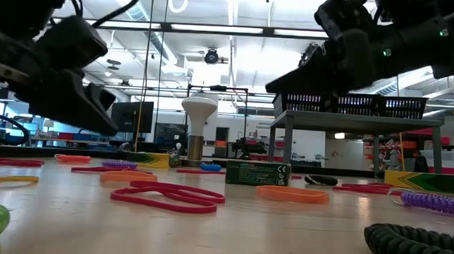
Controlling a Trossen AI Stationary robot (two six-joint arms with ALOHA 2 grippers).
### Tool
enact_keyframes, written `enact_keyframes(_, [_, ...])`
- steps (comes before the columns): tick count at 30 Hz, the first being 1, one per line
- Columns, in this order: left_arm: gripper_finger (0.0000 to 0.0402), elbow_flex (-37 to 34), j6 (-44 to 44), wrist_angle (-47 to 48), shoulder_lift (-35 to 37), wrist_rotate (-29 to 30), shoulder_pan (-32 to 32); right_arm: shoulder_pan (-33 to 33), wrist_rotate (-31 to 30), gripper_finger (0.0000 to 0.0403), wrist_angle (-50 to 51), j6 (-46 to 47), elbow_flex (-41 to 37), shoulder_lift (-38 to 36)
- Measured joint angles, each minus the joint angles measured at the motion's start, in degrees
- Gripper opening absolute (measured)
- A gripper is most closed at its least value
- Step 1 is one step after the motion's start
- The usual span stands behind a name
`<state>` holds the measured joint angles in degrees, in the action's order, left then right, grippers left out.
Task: Pick & Place Office Desk Supplies
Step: Put the red rubberband into the right black basket on the shelf
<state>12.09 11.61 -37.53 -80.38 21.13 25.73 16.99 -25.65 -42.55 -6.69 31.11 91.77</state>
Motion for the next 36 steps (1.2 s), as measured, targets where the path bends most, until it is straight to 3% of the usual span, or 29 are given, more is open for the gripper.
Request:
enact_keyframes(9, [0.0091,10.7,3.1,24.9,0.0,7.7,2.0,-1.3,0.1,0.0007,4.3,-4.3,0.0,0.0])
enact_keyframes(14, [0.0111,15.4,13.3,37.5,0.0,2.9,-2.1,-3.4,0.2,0.0007,6.9,-3.2,0.0,0.0])
enact_keyframes(24, [0.0137,22.2,17.2,58.6,0.0,2.9,-5.1,-6.2,0.3,0.0007,6.1,0.4,0.0,0.0])
enact_keyframes(36, [0.0205,23.0,24.2,58.1,-0.2,1.7,-6.4,-10.3,0.5,0.0007,3.2,0.0,0.0,0.0])
